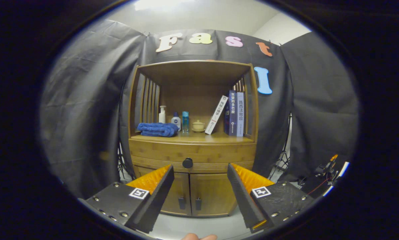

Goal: Pull open the drawer, take out the items inside it, and place them on the countertop above the cabinet.

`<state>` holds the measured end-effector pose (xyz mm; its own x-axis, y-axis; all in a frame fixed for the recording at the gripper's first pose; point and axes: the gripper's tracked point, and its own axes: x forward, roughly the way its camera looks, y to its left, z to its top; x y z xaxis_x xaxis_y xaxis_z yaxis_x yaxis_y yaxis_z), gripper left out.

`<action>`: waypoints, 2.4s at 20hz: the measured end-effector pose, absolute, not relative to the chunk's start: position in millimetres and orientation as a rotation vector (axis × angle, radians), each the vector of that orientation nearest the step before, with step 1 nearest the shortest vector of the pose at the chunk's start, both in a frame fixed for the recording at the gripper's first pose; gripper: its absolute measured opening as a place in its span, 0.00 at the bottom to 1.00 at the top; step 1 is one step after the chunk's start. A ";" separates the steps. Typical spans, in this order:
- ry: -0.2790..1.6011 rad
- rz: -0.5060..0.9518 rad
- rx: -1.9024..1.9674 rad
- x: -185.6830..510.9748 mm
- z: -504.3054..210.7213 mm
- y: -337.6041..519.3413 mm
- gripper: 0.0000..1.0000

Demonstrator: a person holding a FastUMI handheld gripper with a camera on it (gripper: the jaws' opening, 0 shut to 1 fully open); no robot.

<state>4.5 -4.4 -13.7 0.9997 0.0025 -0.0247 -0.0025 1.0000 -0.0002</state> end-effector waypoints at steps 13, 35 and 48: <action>0.078 0.029 0.059 105.3 -47.4 29.8 0.96; 0.214 0.027 0.124 242.6 -119.6 59.5 0.46; 0.274 0.025 0.070 221.1 -130.7 61.5 0.37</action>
